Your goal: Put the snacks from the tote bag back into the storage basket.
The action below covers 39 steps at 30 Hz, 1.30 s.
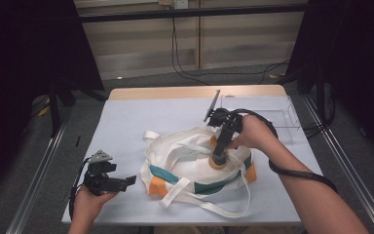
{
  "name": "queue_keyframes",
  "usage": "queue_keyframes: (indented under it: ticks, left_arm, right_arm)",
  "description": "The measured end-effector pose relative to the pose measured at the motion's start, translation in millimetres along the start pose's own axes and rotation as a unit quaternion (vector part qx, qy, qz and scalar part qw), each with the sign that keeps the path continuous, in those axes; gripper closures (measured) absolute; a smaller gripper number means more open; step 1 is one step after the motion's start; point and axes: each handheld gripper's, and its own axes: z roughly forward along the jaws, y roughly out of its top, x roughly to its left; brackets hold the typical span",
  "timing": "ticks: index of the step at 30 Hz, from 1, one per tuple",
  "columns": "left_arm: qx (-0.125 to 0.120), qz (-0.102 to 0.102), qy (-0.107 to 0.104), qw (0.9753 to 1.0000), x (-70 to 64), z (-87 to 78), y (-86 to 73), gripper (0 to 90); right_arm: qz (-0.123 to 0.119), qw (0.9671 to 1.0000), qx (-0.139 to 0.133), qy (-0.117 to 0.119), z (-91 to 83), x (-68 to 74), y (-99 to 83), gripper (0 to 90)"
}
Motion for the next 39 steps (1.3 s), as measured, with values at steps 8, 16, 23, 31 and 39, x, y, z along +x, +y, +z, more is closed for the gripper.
queue_keyframes:
  ticks: [8, 16, 23, 31, 39]
  left_arm:
    - [-0.002, -0.001, 0.002, 1.0000, 1.2, -0.7, -0.2, 4.8]
    - [-0.005, -0.004, 0.006, 1.0000, 1.5, -1.5, -0.5, 4.8]
    - [-0.005, -0.002, 0.006, 1.0000, 2.2, -1.8, -0.5, 4.8]
    - [-0.007, -0.002, 0.005, 1.0000, 0.5, -1.2, 0.0, 4.8]
    - [-0.004, 0.001, 0.004, 1.0000, 0.6, -1.3, 0.1, 4.8]
  right_arm:
    - [-0.006, 0.9999, 0.011, -0.001, 5.7, 1.3, 3.9, 29.3]
    - [-0.008, 0.9995, 0.029, -0.003, 4.1, 2.2, 6.8, 30.0]
    - [-0.009, 0.9994, 0.033, 0.004, 1.3, 4.0, 7.0, 30.0]
    - [0.002, 0.9996, 0.026, 0.011, -11.3, 1.7, 5.2, 30.0]
    - [0.016, 0.9994, 0.026, 0.015, -24.7, -0.2, 4.0, 30.0]
